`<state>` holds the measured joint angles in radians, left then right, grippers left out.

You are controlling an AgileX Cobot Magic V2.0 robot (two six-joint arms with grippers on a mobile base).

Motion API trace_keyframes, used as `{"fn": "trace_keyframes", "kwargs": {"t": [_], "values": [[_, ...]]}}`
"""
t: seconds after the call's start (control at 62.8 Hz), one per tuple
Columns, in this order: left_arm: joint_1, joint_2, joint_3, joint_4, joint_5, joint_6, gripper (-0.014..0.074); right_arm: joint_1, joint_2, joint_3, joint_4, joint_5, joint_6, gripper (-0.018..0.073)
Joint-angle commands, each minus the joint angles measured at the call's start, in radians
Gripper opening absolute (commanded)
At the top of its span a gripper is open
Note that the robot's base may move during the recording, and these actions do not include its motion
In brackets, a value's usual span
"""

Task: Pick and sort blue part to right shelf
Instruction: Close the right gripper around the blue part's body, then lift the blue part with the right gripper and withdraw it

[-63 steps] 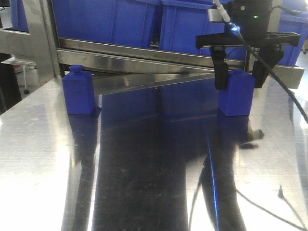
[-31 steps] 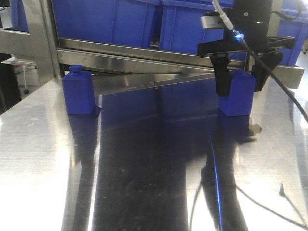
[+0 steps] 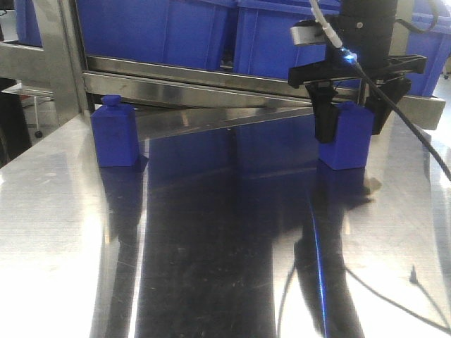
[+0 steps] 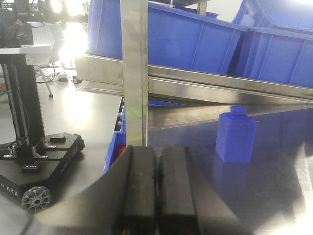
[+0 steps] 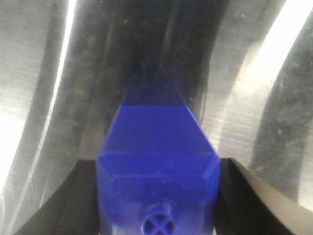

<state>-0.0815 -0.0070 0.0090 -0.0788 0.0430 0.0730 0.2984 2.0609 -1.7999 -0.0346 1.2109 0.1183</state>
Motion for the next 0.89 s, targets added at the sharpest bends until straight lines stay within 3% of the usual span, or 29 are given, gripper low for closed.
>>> {"fn": "trace_keyframes", "kwargs": {"t": [0.0, 0.159, 0.526, 0.717, 0.876], "values": [[-0.006, -0.018, 0.021, -0.008, -0.077, -0.008, 0.0125, 0.000, -0.059, -0.022, -0.008, -0.015, -0.017, 0.0466], [-0.006, -0.018, 0.021, -0.008, -0.077, -0.008, 0.0125, -0.001, -0.064, -0.025, 0.003, -0.016, -0.017, 0.0342], [-0.006, -0.018, 0.021, -0.008, -0.077, -0.008, 0.0125, -0.014, -0.183, -0.009, 0.000, -0.041, -0.017, 0.0340], [-0.006, -0.018, 0.021, -0.008, -0.077, -0.008, 0.0125, -0.056, -0.323, 0.145, 0.014, -0.173, -0.017, 0.0340], [-0.006, -0.018, 0.021, -0.008, -0.077, -0.008, 0.0125, -0.128, -0.481, 0.347, 0.029, -0.372, -0.017, 0.0340]]}}
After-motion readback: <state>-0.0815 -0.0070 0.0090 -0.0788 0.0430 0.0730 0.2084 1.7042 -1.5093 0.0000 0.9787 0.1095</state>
